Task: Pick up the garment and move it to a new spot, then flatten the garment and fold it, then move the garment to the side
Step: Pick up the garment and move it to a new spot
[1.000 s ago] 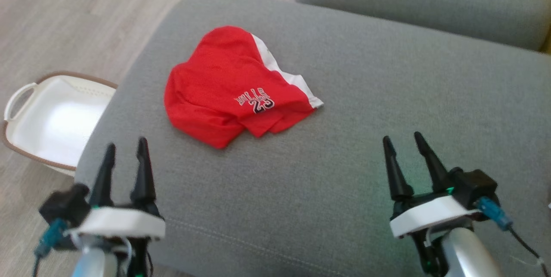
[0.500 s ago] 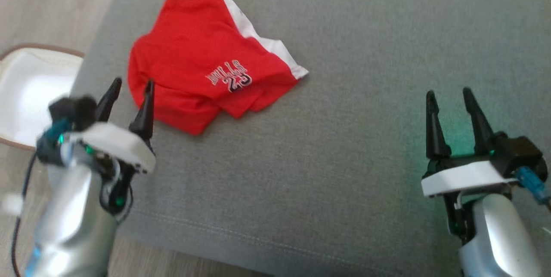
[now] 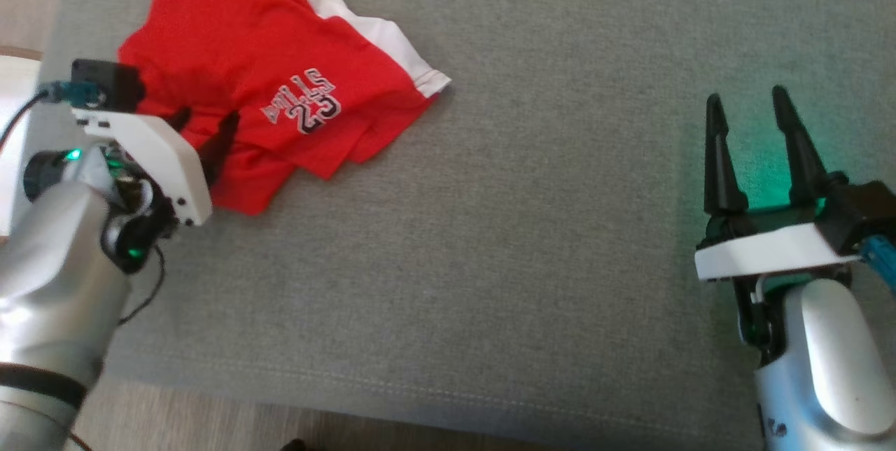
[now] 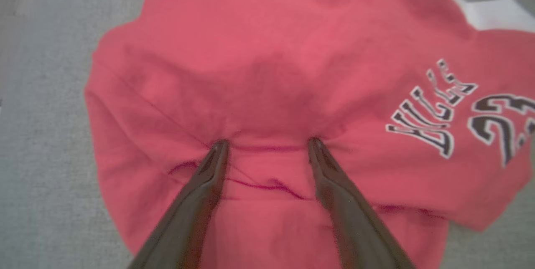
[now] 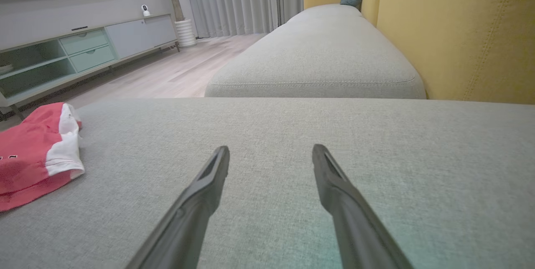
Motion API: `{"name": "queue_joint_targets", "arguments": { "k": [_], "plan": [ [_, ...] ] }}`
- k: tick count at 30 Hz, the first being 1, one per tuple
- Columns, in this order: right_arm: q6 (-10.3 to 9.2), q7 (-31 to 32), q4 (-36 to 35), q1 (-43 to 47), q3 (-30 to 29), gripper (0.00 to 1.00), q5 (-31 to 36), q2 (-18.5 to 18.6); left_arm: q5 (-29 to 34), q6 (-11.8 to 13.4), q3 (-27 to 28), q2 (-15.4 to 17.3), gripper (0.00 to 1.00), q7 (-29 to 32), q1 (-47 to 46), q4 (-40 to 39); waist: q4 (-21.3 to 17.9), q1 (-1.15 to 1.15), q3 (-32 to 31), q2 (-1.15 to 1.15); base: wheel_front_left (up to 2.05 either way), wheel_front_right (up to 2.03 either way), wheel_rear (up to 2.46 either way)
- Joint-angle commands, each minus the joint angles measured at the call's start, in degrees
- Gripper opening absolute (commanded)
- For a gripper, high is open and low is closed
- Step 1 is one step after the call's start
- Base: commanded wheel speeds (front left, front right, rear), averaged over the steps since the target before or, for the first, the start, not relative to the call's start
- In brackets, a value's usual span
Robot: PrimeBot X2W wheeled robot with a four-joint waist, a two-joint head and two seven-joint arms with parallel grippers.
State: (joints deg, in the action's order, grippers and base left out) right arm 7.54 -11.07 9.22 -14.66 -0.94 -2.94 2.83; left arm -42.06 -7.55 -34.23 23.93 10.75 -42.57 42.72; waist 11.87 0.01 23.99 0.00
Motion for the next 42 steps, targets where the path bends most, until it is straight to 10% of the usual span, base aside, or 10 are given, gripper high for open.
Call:
{"name": "queue_joint_targets", "arguments": {
  "k": [1,3,4,5,27,42],
  "plan": [
    [-0.05,0.2,-2.4,-1.5,1.2,1.0,0.3,0.0,-0.8,0.1,1.2,3.8,1.0,0.6,-2.2,-0.3,-1.0,-0.01,1.0,0.0,0.0,0.0,0.0],
    [-0.05,0.2,-2.8,-1.7,1.2,1.0,0.3,0.0,-2.6,0.1,-0.4,4.6,1.0,1.2,-3.3,0.9,-1.4,-0.01,1.3,0.0,0.0,0.0,0.0],
    [-0.05,0.1,-2.9,-1.7,1.1,1.0,0.2,0.0,-3.4,0.1,-1.2,4.9,0.6,1.6,-3.7,1.4,-1.6,-0.01,1.5,0.0,0.0,0.0,0.0],
    [-0.05,0.1,-3.0,-1.8,1.0,1.0,0.2,0.0,-4.0,0.1,-2.0,5.1,0.0,1.6,-4.1,1.8,-1.7,-0.01,1.5,0.0,0.0,0.0,0.0],
    [-0.05,-3.3,4.8,-0.2,2.2,1.0,-5.0,0.0,-17.5,0.4,-2.3,4.1,0.0,-13.6,-4.3,-5.4,-3.5,-0.01,-11.5,0.0,0.0,0.0,0.0],
    [-0.05,-3.9,5.6,-1.7,2.8,1.0,-6.1,0.0,-20.9,12.6,-0.9,-5.3,0.0,-13.0,-3.6,-21.7,-9.5,-0.01,-12.7,0.0,0.0,0.0,0.0]
  ]
}}
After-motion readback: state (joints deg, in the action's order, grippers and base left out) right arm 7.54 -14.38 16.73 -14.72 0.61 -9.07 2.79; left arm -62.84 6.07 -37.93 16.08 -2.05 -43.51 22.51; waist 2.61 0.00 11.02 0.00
